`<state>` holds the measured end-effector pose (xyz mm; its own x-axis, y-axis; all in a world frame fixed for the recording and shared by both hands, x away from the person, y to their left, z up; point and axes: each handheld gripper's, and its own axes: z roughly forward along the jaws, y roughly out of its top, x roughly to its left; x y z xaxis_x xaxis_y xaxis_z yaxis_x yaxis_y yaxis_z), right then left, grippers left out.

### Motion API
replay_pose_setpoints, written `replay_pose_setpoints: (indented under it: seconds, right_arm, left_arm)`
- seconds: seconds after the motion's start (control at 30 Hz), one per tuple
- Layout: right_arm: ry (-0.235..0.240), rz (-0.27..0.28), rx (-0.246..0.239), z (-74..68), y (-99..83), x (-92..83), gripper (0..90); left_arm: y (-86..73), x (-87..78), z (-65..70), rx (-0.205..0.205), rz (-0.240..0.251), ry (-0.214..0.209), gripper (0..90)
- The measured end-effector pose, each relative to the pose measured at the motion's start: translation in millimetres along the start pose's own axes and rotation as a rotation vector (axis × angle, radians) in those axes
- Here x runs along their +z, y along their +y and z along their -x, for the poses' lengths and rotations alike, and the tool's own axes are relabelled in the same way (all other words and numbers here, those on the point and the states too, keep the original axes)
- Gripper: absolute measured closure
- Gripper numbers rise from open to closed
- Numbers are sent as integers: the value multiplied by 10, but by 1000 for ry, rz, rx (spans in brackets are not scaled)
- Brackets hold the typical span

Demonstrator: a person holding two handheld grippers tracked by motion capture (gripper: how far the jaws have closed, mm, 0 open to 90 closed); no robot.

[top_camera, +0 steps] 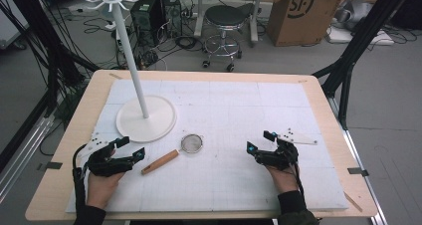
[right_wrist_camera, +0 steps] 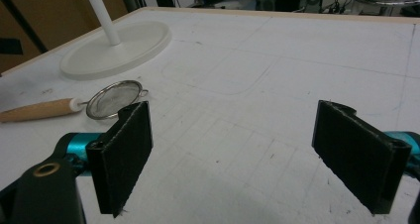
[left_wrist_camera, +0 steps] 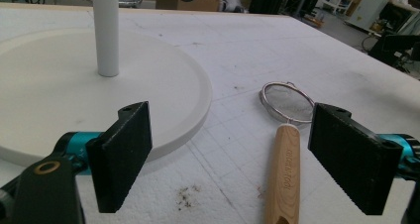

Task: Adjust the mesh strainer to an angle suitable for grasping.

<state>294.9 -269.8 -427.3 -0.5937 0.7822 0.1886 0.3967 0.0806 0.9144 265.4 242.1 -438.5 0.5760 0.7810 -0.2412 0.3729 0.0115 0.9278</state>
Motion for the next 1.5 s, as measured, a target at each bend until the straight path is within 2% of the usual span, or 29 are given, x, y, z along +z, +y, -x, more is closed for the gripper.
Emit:
replay_pose_setpoints:
  seconds: [1.13,1.23,1.33,1.43,1.5]
  right_arm:
    - [7,3,-13,-23,3,17,151]
    - [31,-3,-11,-60,6,36,151]
    - [70,-6,-30,-137,18,98,155]
    - [123,-8,-17,-204,59,152,161]
    - [138,-17,-26,-254,94,173,161]
  left_arm:
    - [-6,7,8,6,-5,7,182]
    - [-6,6,8,4,-2,6,182]
    - [-4,5,3,2,0,7,182]
    - [-2,1,4,-1,2,7,182]
    - [-1,-2,4,1,3,6,182]
